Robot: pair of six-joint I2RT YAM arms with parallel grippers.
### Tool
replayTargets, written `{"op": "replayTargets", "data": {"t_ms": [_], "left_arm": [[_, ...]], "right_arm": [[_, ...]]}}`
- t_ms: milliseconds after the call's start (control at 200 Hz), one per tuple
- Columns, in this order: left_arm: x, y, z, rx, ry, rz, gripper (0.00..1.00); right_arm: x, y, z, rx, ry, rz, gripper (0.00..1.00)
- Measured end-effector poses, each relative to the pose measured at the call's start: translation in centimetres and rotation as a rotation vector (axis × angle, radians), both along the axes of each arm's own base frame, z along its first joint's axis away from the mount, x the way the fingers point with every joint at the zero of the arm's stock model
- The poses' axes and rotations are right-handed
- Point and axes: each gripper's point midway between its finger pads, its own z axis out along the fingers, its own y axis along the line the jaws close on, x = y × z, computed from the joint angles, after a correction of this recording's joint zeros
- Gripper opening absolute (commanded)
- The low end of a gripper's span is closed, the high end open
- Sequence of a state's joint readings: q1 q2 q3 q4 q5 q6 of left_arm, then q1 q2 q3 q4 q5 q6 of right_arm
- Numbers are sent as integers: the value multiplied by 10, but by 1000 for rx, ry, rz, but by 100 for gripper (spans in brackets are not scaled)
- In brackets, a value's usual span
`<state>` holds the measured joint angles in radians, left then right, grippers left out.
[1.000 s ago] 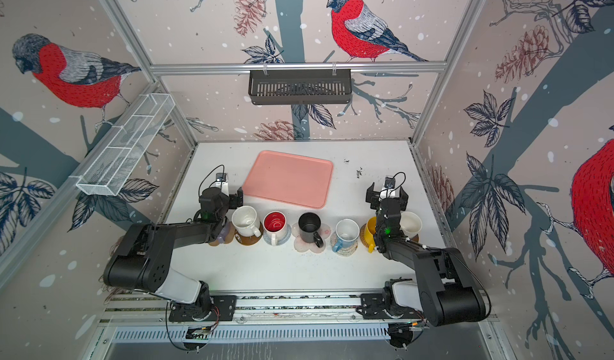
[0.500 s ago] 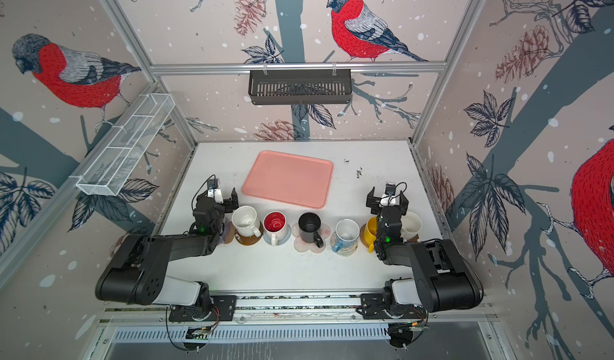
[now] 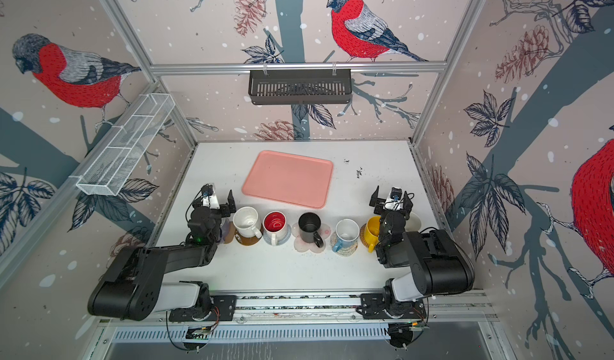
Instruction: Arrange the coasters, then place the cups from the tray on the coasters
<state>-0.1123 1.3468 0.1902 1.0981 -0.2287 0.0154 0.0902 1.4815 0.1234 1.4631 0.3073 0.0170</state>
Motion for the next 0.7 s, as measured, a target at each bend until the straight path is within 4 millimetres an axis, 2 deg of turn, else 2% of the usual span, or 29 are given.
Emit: {"op": "replayTargets", "data": {"t_ms": [365, 700], "left_arm": [[7, -2, -7, 28, -47, -19, 96], [16, 5, -6, 23, -54, 4, 97]], "right_arm": [[17, 3, -9, 4, 64, 16, 100], [19, 4, -19, 24, 106, 28, 100]]}}
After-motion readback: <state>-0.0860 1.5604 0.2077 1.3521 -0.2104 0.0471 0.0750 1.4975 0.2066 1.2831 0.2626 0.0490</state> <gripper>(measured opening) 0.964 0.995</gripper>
